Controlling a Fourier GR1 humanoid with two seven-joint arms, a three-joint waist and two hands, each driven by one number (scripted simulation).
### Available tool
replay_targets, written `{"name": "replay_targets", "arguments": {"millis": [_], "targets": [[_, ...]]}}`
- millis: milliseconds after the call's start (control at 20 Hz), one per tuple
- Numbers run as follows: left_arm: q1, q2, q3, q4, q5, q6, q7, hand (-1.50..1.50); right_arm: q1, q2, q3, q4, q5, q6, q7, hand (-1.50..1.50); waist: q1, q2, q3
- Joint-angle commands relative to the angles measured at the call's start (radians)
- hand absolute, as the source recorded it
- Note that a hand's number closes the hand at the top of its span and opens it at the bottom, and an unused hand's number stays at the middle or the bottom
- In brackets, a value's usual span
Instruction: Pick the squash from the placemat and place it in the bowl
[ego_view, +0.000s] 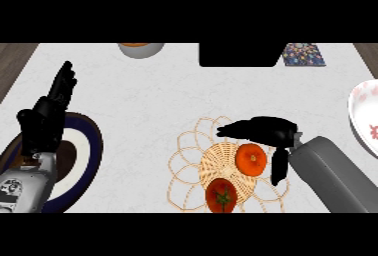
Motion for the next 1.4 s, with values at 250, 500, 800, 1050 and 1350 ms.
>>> {"name": "replay_targets", "arguments": {"millis": [250, 500, 800, 1050, 1350], "targets": [[0.054, -0.069, -0.012, -0.056, -0.071, 0.018, 0.009, 0.0, 0.018, 0.086, 0.038, 0.085, 0.187, -0.148, -0.126, 1.5, 0.004, 0.0, 0.0], [-0.003, -0.057, 0.04, 0.009, -0.064, -0.036, 0.005, 0.0, 0.068, 0.113, 0.002, 0.114, 0.239, -0.215, -0.187, 1.5, -0.002, 0.0, 0.0], [0.072, -0.1, 0.038, -0.038, -0.082, -0.028, -0.013, 0.0, 0.044, 0.147, -0.056, 0.124, 0.235, -0.169, -0.229, 1.5, 0.001, -0.001, 0.0], [0.07, -0.069, 0.08, -0.004, -0.066, -0.046, -0.04, 0.0, 0.324, 0.147, -0.056, -0.204, 0.236, -0.192, 0.058, 1.5, -0.049, -0.015, -0.002], [0.111, -0.041, 0.124, -0.002, -0.054, -0.047, -0.047, 0.0, 0.644, 0.163, -0.039, -0.476, 0.285, -0.313, 0.263, 1.5, -0.108, -0.029, -0.004]]}}
